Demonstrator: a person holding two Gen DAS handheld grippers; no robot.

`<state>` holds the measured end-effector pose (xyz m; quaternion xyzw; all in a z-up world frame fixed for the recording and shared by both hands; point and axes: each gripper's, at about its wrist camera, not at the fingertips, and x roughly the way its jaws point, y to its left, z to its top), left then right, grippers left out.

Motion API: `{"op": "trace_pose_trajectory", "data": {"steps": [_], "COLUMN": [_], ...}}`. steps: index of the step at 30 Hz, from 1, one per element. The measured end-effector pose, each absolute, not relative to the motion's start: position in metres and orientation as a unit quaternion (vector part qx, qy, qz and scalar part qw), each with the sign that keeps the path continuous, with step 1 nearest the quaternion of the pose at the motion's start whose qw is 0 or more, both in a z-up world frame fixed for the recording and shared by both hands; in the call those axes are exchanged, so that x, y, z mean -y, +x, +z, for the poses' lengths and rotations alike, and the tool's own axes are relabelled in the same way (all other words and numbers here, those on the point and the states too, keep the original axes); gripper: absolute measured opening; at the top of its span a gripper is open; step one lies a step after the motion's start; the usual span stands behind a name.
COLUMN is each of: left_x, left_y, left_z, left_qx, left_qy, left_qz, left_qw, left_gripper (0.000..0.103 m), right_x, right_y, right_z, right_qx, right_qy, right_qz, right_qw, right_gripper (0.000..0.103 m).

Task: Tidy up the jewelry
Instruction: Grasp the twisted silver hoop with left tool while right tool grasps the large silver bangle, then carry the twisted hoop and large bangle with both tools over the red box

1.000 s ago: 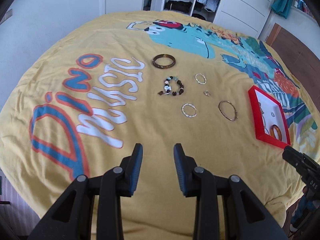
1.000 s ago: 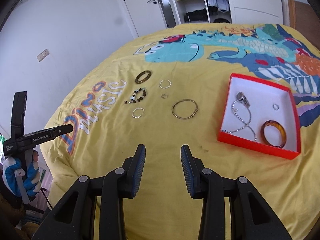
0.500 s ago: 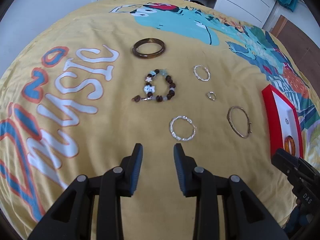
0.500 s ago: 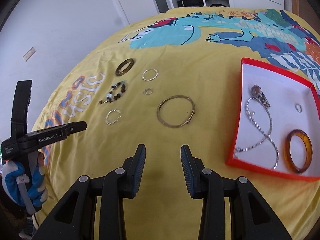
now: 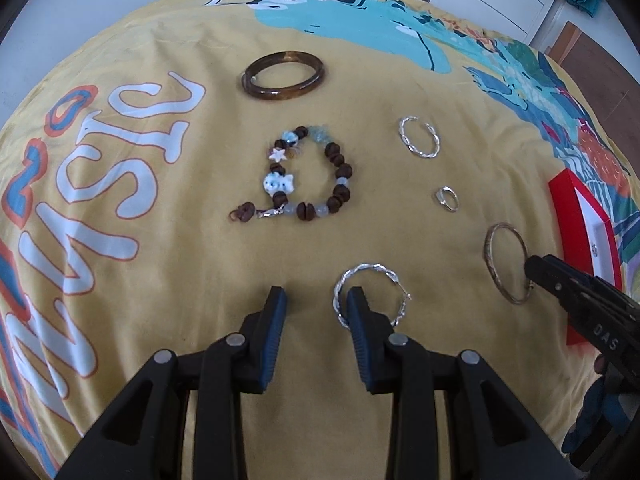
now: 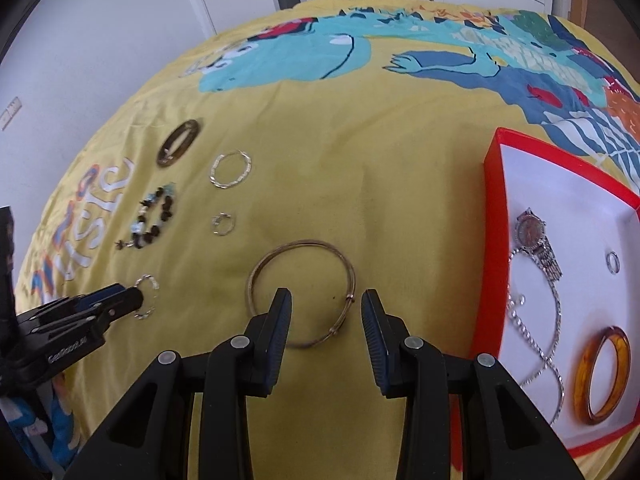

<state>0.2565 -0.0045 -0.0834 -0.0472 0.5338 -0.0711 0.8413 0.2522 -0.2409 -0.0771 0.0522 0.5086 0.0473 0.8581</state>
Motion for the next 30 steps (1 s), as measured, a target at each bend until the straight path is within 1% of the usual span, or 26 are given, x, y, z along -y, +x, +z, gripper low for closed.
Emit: {"op": "trace_pose_trajectory", "data": {"steps": [4, 9, 10, 12, 13, 14, 15, 16, 17, 19, 24, 30], "left_x": [0.006, 0.012, 0.014, 0.017, 0.018, 0.019, 0.02, 0.021, 0.021, 0.019, 0.019, 0.017], "left_y": [0.261, 0.266, 0.267, 0.267, 0.266, 0.265, 0.264, 0.263, 0.262, 0.258, 0.246, 0.228], "left_z": [-0.089, -0.092, -0.093, -0.093, -0.093, -0.092, -0.091, -0.09, -0.089, -0.086, -0.073, -0.054], "left_qx": [-0.534, -0.534, -0.532, -0.528, -0.526, -0.524, -0.521, -0.519, -0.517, -0.514, -0.504, -0.494], "left_qy": [-0.043, -0.025, -0.018, -0.011, -0.007, -0.003, 0.002, 0.006, 0.01, 0.01, 0.015, 0.019], "left_qz": [-0.072, -0.073, -0.072, -0.07, -0.069, -0.068, -0.066, -0.065, -0.062, -0.058, -0.05, -0.047], "left_qw": [0.841, 0.842, 0.844, 0.846, 0.847, 0.849, 0.851, 0.852, 0.854, 0.856, 0.862, 0.868], "left_gripper": [0.031, 0.03, 0.029, 0.027, 0.024, 0.02, 0.018, 0.014, 0.01, 0.006, 0.005, 0.005], "right_x": [0.239, 0.241, 0.242, 0.243, 0.243, 0.243, 0.242, 0.241, 0.238, 0.235, 0.232, 0.228], "right_y": [0.265, 0.27, 0.271, 0.272, 0.271, 0.271, 0.27, 0.269, 0.269, 0.265, 0.248, 0.224], "right_z": [-0.094, -0.1, -0.101, -0.102, -0.102, -0.102, -0.102, -0.102, -0.102, -0.1, -0.088, -0.061], "right_qx": [-0.529, -0.526, -0.526, -0.524, -0.522, -0.521, -0.52, -0.519, -0.517, -0.509, -0.489, -0.465], "right_qy": [0.043, 0.055, 0.058, 0.064, 0.063, 0.063, 0.063, 0.064, 0.061, 0.065, 0.079, 0.083], "right_qz": [0.036, 0.033, 0.033, 0.034, 0.034, 0.034, 0.035, 0.036, 0.037, 0.042, 0.056, 0.071], "right_qw": [0.847, 0.848, 0.848, 0.849, 0.85, 0.851, 0.851, 0.851, 0.853, 0.857, 0.867, 0.879], "right_gripper": [0.037, 0.037, 0.035, 0.03, 0.023, 0.013, 0.009, 0.006, 0.006, 0.006, 0.006, 0.006]}}
